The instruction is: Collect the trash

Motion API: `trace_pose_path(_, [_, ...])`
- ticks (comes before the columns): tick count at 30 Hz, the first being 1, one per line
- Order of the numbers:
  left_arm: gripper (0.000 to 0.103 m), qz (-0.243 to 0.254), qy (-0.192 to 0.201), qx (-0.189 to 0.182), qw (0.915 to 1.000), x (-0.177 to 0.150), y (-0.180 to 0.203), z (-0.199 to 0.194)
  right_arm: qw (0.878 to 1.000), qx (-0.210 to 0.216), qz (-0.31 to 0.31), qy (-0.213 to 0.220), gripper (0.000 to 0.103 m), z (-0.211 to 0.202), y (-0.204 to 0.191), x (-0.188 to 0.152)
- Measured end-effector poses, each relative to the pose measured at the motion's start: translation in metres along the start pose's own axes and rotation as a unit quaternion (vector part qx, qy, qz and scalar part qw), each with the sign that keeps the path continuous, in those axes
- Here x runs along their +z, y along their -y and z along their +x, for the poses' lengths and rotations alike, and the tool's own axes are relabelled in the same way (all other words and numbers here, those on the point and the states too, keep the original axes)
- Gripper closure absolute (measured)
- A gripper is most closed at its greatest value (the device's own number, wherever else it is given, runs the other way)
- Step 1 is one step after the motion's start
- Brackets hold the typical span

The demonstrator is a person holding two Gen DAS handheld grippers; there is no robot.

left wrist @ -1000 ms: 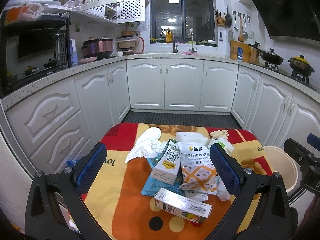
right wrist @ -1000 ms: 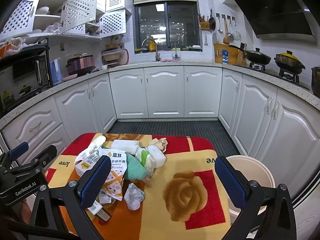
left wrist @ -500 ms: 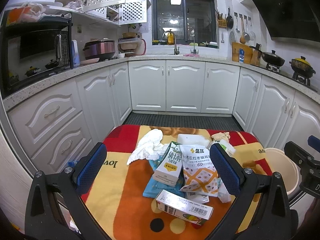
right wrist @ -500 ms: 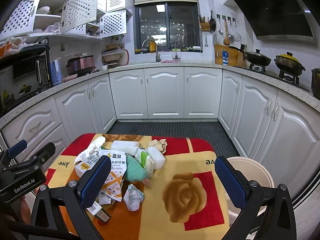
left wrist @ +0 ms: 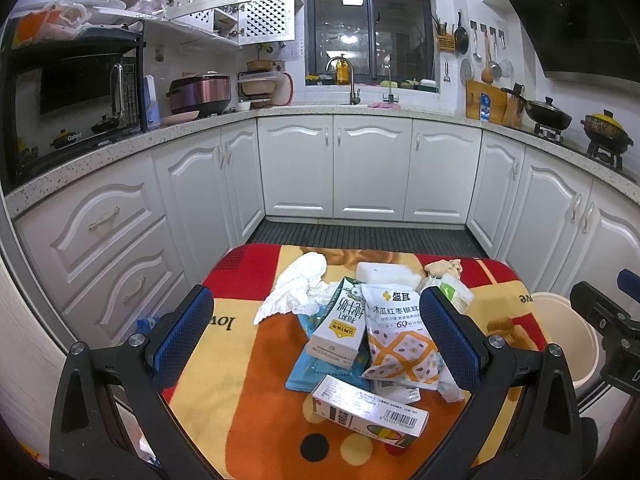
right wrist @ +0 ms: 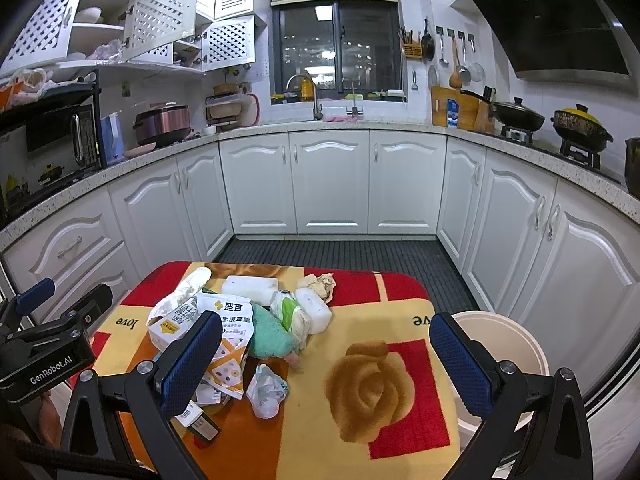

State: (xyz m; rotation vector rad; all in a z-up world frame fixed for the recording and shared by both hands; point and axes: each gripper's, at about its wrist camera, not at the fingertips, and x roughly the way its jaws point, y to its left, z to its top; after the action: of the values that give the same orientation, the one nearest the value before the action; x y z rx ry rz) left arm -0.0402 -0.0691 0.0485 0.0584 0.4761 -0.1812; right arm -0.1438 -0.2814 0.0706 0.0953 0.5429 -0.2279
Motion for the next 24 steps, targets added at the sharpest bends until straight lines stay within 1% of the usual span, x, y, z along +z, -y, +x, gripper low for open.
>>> trace_pose_path(5, [0.001,-0.002,-0.003,0.0,1.0,-0.001,0.0,0.001,1.0,0.0,0.0,-0.002,0.0,0.0,0.0,0.0])
trace_pose_path(14, [0.001,-0.003,-0.026,-0.005,0.9996,-0.009,-0.001,0.009,1.0,-0.003,-0.003,-0.013,0.0,0.005,0.002,-0.001])
trace_pose_path(20, [0.001,-0.007,-0.055,-0.008,0.9984,-0.016,-0.008,0.018,1.0,-0.004,-0.007,-0.024,0.0,0.01,0.002,-0.004])
trace_pose_path(24, [0.001,0.001,-0.069,-0.003,0.9976,-0.023,-0.017,0.022,0.999,-0.004,-0.009,-0.038,0.0,0.015,0.003,-0.007])
